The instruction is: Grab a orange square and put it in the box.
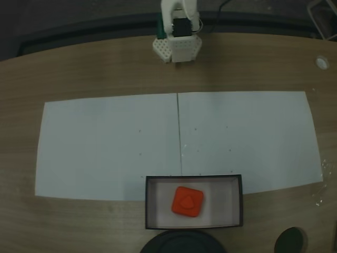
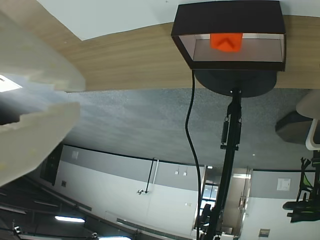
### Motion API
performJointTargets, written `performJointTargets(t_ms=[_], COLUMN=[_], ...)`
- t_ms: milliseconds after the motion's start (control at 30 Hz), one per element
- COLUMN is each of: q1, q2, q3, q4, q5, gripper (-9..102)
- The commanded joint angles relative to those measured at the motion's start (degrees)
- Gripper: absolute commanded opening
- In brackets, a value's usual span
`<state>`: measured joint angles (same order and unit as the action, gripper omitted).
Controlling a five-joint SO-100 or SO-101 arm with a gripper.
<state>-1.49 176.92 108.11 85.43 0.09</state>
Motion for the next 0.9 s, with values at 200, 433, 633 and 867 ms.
performJointTargets(t_ms=[200,433,633,867], q1=[4.04,3.78,4.22,3.78], q2=[22.76,21.97,21.97,21.97], q3=[25.93,38.58,55.72,67.24], q4=[-9.58,-16.26,-22.76,-24.26], q5=[-0.09,0.44,0.44,0.44], gripper=[0,0,0,0])
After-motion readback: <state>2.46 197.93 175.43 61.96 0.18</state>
